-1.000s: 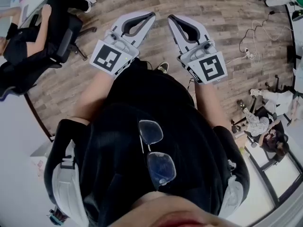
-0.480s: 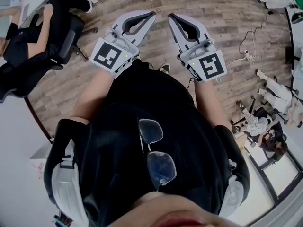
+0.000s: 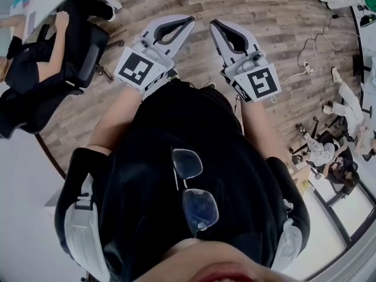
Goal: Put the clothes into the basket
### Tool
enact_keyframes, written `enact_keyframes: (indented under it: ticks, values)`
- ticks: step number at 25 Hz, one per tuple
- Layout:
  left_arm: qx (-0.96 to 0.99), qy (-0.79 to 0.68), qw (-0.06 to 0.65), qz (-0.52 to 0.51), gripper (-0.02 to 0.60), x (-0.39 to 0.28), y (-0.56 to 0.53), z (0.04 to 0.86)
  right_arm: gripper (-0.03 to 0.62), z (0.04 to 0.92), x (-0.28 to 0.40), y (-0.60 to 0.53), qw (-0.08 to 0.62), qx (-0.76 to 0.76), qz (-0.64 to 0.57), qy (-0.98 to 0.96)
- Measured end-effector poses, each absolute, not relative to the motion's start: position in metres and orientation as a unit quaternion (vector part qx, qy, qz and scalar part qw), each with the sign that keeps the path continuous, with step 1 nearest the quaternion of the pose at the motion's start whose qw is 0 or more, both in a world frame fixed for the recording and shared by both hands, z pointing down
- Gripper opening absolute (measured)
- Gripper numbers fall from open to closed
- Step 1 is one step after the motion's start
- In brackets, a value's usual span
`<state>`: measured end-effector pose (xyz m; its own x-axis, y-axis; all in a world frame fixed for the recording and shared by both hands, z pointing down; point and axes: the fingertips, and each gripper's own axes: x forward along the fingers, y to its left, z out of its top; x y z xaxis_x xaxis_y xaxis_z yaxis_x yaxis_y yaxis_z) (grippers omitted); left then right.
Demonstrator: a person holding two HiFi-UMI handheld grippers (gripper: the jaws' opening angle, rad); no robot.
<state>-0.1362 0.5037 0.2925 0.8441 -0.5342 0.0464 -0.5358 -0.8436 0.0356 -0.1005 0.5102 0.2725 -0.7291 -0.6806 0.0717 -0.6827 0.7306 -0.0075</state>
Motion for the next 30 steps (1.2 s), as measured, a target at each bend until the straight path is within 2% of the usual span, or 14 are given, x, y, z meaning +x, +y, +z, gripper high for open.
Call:
enact_keyframes:
  ticks: [14,30]
  values:
    - [0.961,-0.276,0.022,0.025,0.011,-0.157,0.461,0.299,0.026,0.278,-0.124,0.469,0.029,0.362,0.02,-0.931]
    - [0.953,-0.301,0.015,0.032,0.011,-0.121,0.361,0.298,0.026,0.277,-0.082,0.368,0.019,0.347,0.016,-0.938]
